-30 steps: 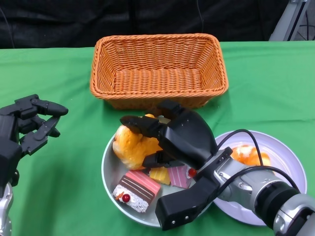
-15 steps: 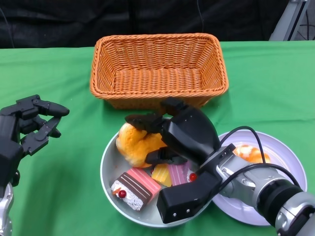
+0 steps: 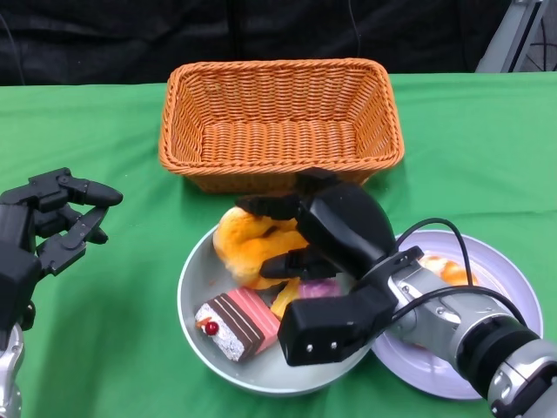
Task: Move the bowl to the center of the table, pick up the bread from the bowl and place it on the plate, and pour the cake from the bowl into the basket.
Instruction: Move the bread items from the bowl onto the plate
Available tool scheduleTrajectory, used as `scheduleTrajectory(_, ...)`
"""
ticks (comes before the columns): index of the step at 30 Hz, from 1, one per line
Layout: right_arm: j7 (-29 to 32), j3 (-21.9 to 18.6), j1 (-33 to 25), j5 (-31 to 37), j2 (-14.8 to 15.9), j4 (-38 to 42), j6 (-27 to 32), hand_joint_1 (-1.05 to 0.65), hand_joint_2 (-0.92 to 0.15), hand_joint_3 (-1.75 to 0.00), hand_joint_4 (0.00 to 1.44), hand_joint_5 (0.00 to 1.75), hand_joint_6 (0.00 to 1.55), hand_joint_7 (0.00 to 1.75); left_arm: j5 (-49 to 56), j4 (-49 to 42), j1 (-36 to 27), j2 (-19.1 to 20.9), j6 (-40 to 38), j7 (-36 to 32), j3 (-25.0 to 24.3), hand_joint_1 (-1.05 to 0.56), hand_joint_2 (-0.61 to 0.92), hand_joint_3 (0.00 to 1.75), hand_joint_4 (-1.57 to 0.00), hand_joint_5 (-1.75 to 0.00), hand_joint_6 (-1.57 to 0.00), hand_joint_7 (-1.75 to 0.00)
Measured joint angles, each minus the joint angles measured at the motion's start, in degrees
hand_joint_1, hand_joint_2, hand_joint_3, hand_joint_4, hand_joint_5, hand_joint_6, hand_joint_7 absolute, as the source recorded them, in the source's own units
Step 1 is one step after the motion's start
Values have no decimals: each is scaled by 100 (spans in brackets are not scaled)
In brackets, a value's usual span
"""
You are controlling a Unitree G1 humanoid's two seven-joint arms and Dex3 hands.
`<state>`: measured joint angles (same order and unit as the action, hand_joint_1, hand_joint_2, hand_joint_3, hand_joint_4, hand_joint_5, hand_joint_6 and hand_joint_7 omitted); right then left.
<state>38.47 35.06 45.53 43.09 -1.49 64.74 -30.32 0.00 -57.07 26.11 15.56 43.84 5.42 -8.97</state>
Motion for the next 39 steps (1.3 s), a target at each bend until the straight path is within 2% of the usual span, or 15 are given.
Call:
scheduleTrajectory(3,-75,-91,-21,-50,-10,0,-3,-16,-82,0,76,92,106,2,0,0,0,0,0,0,1,-16,92,30,-80,-134,-93,-77)
scheduleTrajectory(5,-430,-307,-39,-334,-66,-5,-33,-16,-87,-1,71,93,106,1,0,0,0,0,0,0,3,-18,92,29,-81,-136,-93,-77)
scheduleTrajectory(10,-1083,-681,-64,-843,-156,-85,-7,-17,-88,-1,69,94,106,1,0,0,-1,-1,0,0,13,-17,92,29,-81,-136,-93,-78)
scheduleTrajectory(13,-1483,-941,-129,-1175,-247,-256,187,-16,-86,0,72,88,107,2,-1,0,-1,-4,0,0,17,-15,92,30,-80,-136,-93,-78)
scheduleTrajectory(17,-1706,-1165,-168,-1426,-325,-373,270,-17,-86,0,75,82,108,2,-1,0,-1,-17,0,1,25,-16,92,29,-80,-137,-93,-79)
scheduleTrajectory(24,-1906,-1423,-245,-1672,-432,-492,463,-19,-86,0,78,79,108,2,0,0,-2,-20,1,1,41,-16,92,30,-81,-137,-93,-80)
scheduleTrajectory(39,-2024,-1538,-285,-1803,-446,-531,482,-17,-86,0,76,82,109,3,2,-1,-2,-36,0,55,50,-18,92,29,-81,-136,-91,-82)
